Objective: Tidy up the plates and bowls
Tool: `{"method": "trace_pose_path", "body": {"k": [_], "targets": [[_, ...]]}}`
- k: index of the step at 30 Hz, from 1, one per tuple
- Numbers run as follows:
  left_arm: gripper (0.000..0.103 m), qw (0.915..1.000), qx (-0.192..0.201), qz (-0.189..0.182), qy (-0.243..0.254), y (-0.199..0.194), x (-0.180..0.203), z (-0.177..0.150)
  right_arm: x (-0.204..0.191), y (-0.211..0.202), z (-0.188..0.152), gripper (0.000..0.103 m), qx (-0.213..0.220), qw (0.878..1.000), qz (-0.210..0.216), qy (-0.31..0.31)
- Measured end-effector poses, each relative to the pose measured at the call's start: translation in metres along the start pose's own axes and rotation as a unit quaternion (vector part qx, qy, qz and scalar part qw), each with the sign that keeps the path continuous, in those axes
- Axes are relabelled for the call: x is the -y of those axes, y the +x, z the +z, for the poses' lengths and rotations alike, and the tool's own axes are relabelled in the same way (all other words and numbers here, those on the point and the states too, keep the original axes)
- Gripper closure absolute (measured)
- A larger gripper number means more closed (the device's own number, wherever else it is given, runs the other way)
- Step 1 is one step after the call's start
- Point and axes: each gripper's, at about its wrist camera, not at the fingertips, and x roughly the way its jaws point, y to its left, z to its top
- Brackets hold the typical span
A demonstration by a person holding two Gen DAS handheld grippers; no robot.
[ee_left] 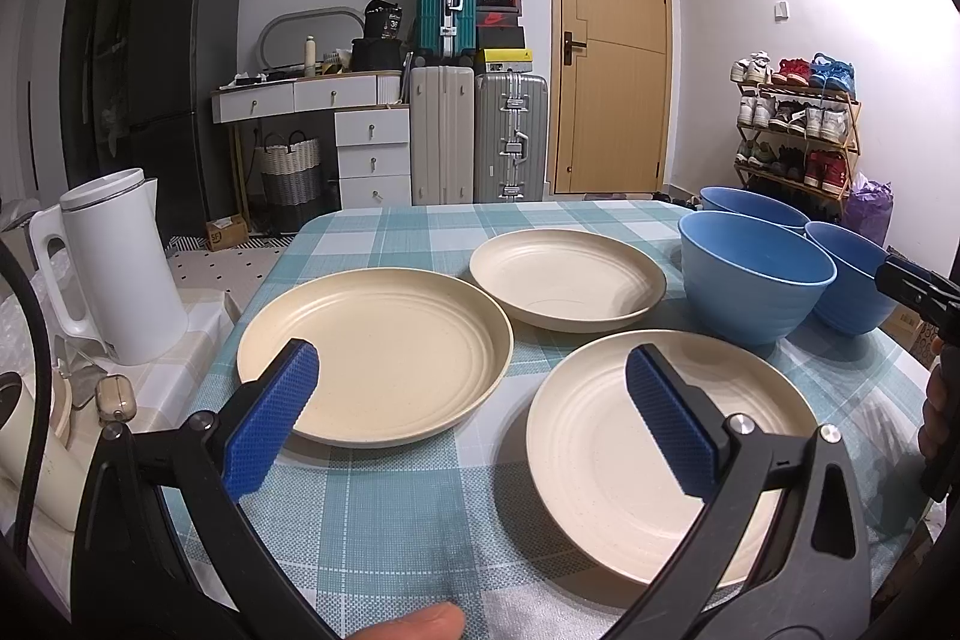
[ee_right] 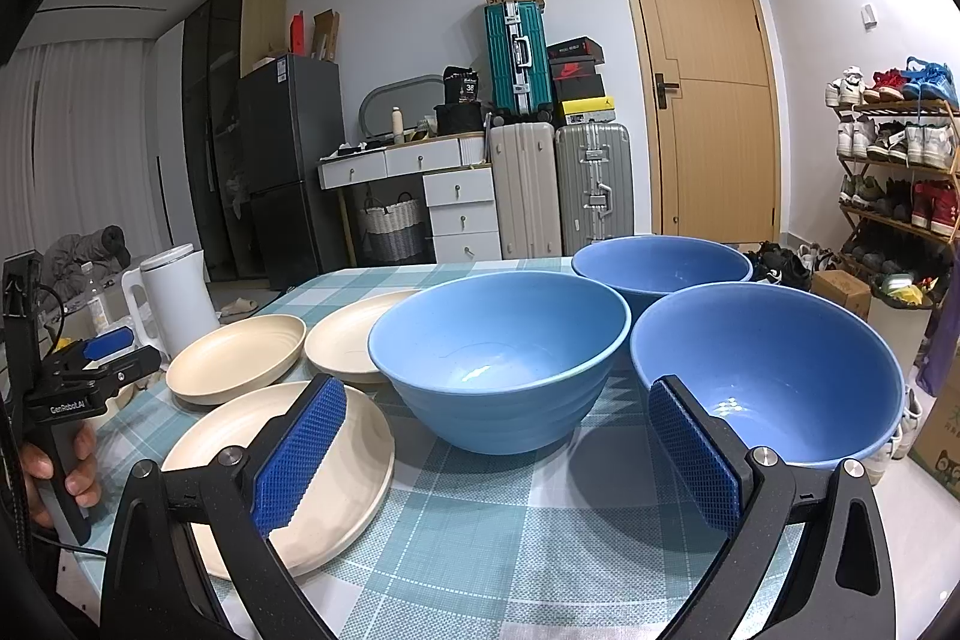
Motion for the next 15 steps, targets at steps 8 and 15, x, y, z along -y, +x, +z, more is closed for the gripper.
{"method": "trace_pose_path", "body": {"k": [8,15], "targets": [[0.001,1.0000,0.000,0.000,0.000,0.0000,0.0003,-0.0001,-0.0001,0.0002,-0.0021,0.000,0.000,1.000,0.000,0.000],[0.001,1.0000,0.001,0.000,0.001,-0.0002,0.0003,-0.0001,0.0029,0.0007,-0.0024,0.000,0.000,1.000,0.001,0.003]]}}
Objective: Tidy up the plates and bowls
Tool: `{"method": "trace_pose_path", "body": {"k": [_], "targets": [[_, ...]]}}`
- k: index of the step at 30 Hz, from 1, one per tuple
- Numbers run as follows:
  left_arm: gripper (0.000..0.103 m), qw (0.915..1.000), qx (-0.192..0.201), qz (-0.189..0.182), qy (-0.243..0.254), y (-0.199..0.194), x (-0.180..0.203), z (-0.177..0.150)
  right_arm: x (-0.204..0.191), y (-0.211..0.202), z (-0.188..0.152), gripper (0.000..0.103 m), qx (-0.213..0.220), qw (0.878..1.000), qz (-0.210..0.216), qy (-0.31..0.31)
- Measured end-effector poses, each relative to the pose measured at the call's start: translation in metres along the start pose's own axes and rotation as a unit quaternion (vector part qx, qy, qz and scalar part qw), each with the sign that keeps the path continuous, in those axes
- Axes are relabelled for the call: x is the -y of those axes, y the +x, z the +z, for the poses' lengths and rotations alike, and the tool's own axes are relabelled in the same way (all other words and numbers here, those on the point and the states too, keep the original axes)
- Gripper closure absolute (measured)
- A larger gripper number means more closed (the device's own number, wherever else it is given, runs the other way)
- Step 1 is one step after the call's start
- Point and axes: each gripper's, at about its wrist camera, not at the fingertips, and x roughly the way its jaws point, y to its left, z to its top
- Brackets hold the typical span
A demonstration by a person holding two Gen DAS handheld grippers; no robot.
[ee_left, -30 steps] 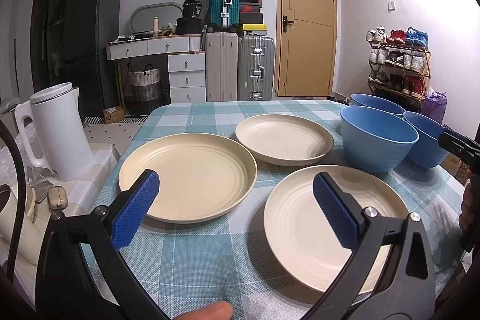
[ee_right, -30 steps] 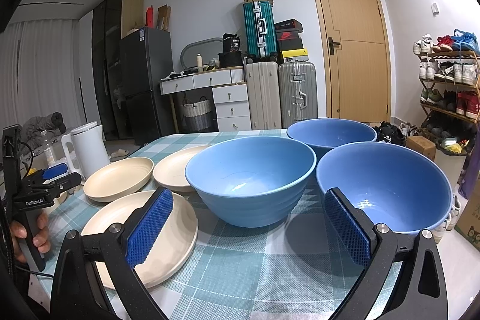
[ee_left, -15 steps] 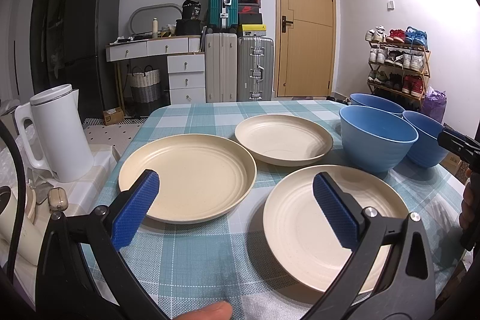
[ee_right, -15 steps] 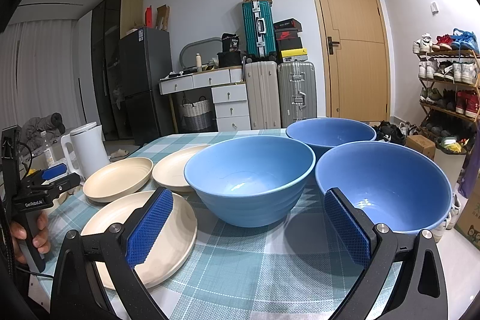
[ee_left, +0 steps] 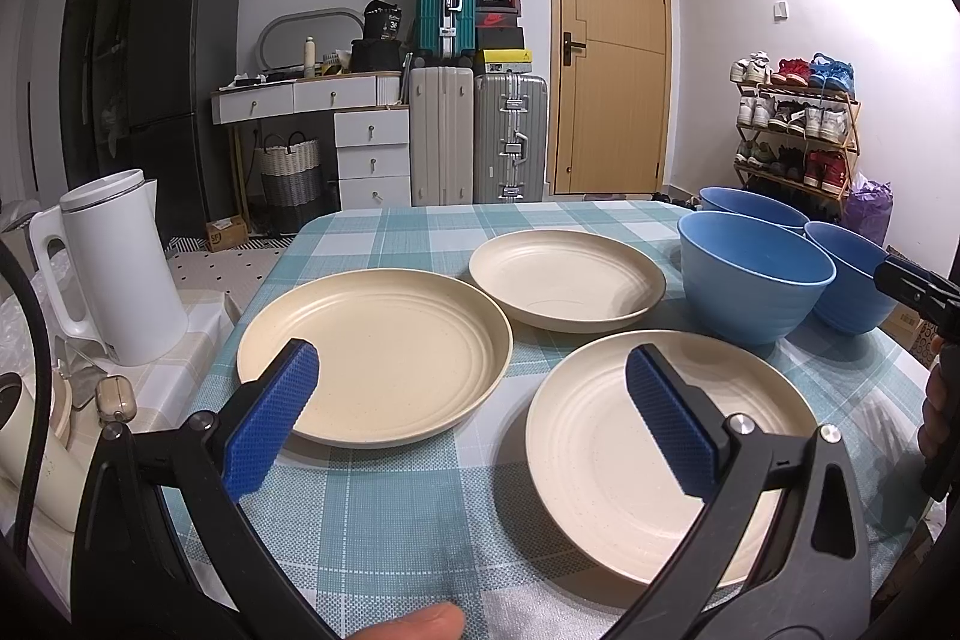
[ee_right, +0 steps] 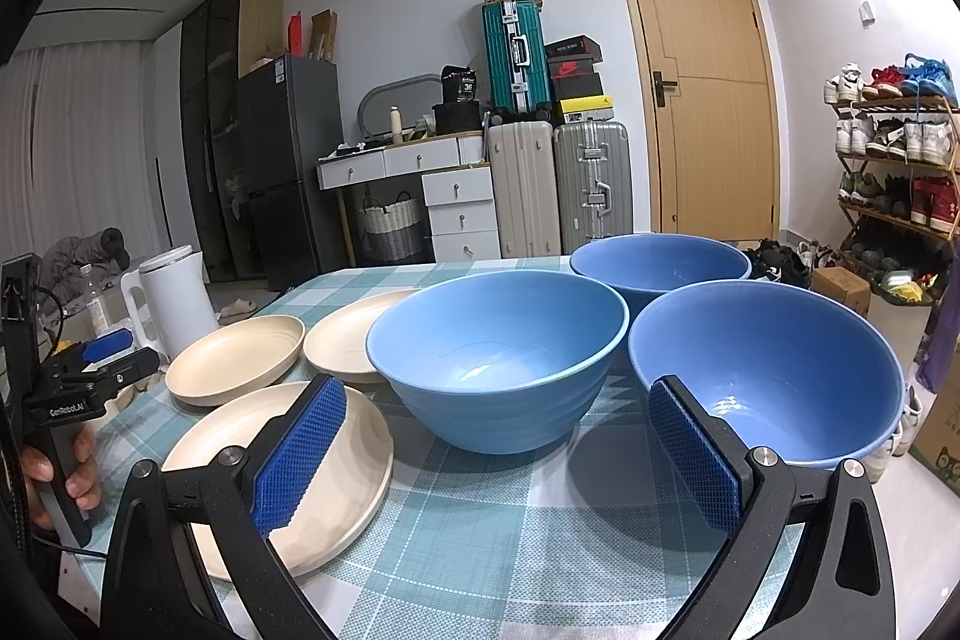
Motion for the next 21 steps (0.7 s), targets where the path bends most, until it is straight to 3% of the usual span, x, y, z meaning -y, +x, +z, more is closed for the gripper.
{"method": "trace_pose_path", "body": {"k": [21], "targets": [[0.001,1.0000,0.001,-0.002,0.001,0.0012,0.0040,0.0023,0.0023,0.0007,-0.0019,0.000,-0.001,1.000,-0.004,0.000]]}}
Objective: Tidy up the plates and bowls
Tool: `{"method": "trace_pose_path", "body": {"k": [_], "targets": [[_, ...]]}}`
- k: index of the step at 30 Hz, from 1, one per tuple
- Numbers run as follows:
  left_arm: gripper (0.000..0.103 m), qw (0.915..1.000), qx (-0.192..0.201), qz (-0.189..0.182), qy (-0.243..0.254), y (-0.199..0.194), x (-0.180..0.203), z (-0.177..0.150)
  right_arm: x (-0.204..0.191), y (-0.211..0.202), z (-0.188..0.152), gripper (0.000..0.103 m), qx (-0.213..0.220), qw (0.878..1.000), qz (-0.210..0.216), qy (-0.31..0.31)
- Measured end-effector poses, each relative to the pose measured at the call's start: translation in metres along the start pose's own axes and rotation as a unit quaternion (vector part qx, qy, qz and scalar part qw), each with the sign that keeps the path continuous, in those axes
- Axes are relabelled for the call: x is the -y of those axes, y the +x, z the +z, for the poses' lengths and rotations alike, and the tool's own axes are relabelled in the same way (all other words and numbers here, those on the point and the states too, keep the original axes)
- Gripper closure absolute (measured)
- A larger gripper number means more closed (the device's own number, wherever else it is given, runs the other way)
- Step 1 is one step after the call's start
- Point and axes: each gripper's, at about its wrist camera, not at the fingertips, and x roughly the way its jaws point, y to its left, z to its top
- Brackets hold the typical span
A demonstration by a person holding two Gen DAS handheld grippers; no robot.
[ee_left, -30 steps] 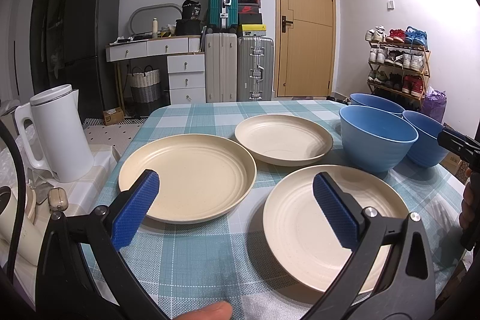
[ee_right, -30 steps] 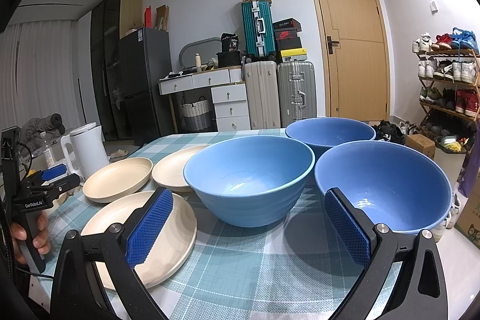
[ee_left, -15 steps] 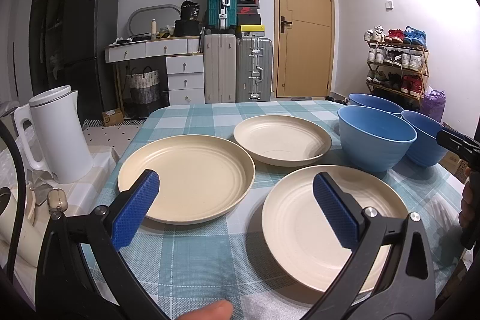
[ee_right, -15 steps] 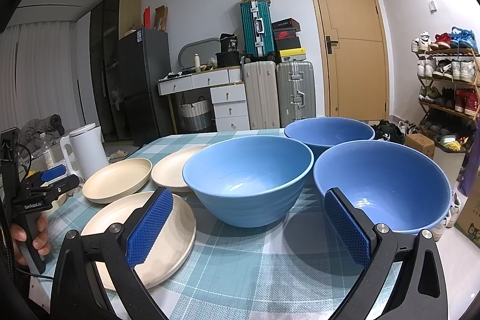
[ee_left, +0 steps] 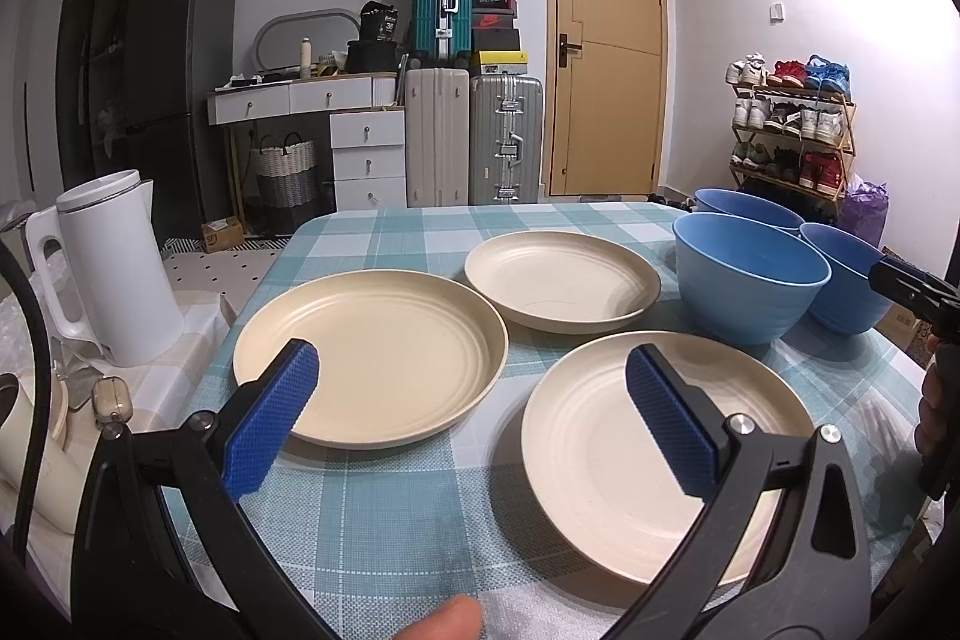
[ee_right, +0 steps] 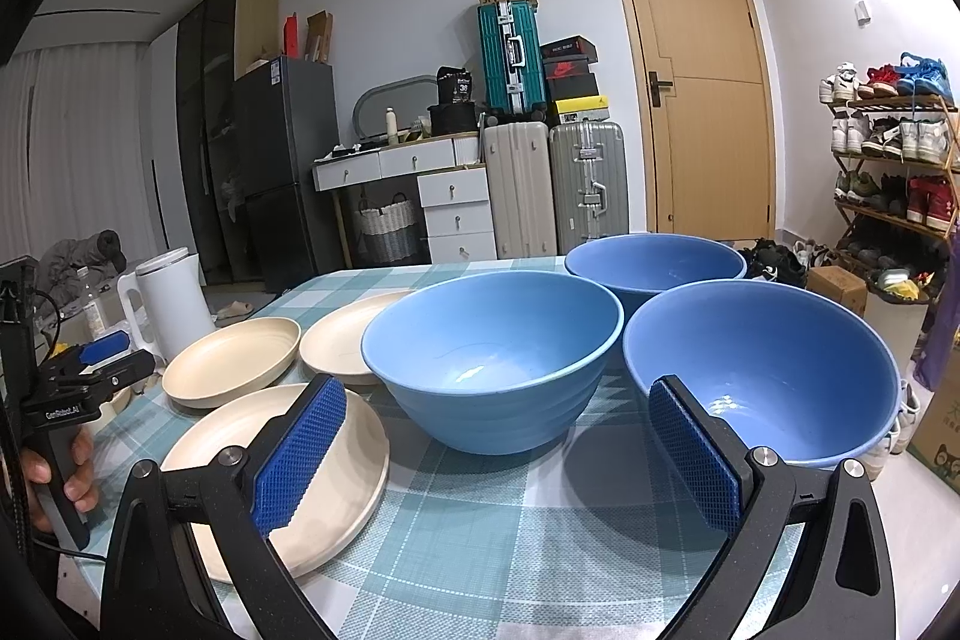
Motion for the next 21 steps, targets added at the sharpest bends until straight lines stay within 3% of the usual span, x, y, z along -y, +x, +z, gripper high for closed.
{"method": "trace_pose_path", "body": {"k": [11,16,21], "targets": [[0.001,1.0000,-0.005,0.006,-0.004,0.002,0.003,0.000,0.003,0.001,-0.001,0.000,-0.008,1.000,-0.012,0.010],[0.001,0.9993,-0.035,0.010,-0.006,0.010,0.002,-0.001,0.003,0.003,0.000,0.000,-0.010,1.000,-0.015,0.014],[0.001,0.9991,-0.039,0.000,-0.013,0.010,-0.002,0.002,-0.002,0.004,0.007,0.000,-0.014,1.000,-0.007,0.015]]}}
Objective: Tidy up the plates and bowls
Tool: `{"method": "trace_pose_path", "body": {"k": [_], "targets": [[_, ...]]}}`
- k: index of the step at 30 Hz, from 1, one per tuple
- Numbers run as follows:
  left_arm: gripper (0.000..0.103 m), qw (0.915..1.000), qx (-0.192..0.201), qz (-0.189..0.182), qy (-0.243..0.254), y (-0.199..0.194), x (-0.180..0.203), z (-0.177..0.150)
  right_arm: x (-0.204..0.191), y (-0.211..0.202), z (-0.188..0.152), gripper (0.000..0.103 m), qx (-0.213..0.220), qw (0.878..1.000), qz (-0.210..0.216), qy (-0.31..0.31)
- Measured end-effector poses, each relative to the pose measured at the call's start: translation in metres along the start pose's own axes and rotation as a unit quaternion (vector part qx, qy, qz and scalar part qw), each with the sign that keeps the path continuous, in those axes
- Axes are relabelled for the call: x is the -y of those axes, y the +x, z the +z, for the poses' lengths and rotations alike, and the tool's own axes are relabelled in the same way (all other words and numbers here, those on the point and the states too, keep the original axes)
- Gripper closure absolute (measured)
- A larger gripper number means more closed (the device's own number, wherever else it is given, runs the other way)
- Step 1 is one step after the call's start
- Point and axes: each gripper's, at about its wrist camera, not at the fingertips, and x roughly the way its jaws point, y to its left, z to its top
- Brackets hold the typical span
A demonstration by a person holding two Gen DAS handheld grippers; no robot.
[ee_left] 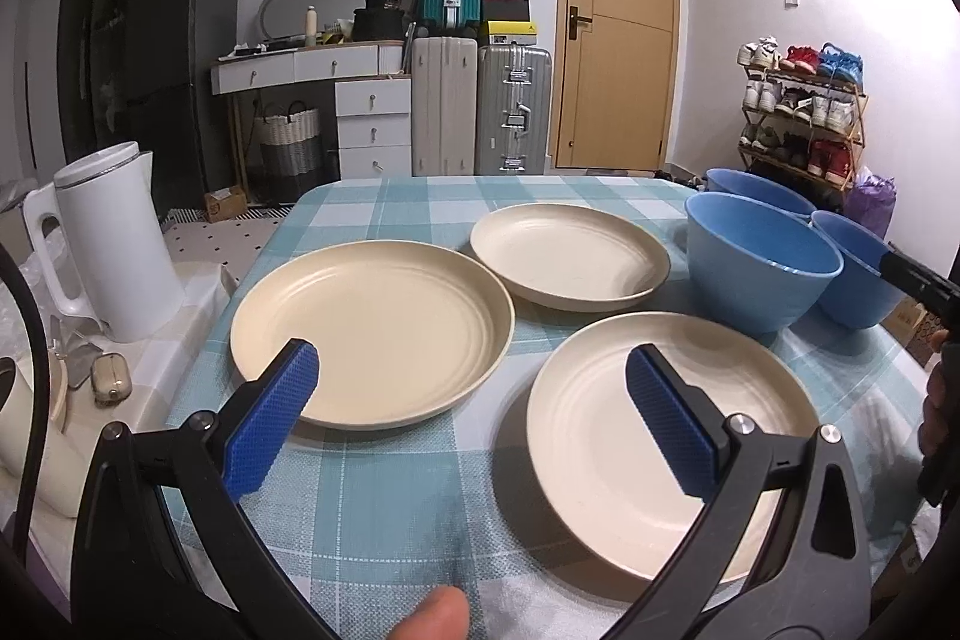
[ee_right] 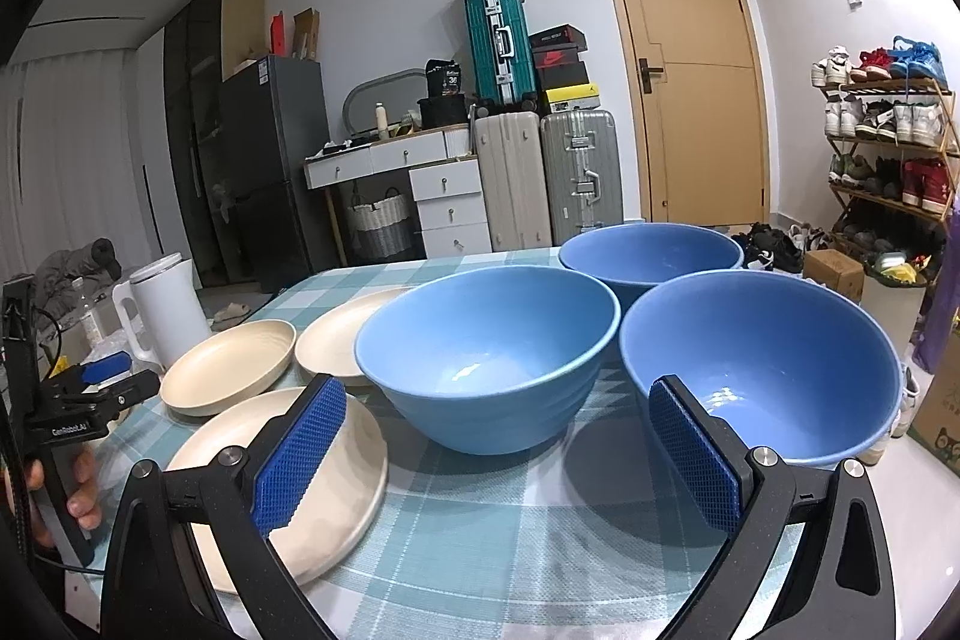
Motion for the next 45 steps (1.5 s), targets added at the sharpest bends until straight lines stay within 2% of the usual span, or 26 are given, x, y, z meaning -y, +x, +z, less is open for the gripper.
{"method": "trace_pose_path", "body": {"k": [9,16,25,29,36,45], "targets": [[0.001,0.9994,-0.013,0.021,-0.024,-0.014,-0.022,0.020,-0.019,0.002,0.019,0.000,0.000,1.000,0.006,-0.019],[0.001,0.9980,-0.024,0.047,-0.033,-0.024,-0.045,0.030,-0.039,0.008,0.040,0.000,-0.007,0.999,0.030,-0.019],[0.001,0.9950,-0.043,0.083,-0.034,-0.017,-0.064,0.038,-0.074,0.031,0.066,0.000,-0.036,0.997,0.070,-0.021],[0.001,0.9945,-0.047,0.083,-0.043,-0.010,-0.071,0.044,-0.090,0.048,0.073,0.000,-0.054,0.994,0.088,-0.021],[0.001,0.9917,-0.083,0.078,-0.059,0.017,-0.083,0.046,-0.122,0.079,0.081,0.000,-0.091,0.989,0.108,-0.034],[0.001,0.9884,-0.109,0.071,-0.079,0.044,-0.105,0.048,-0.150,0.122,0.076,0.000,-0.141,0.981,0.128,-0.048]]}}
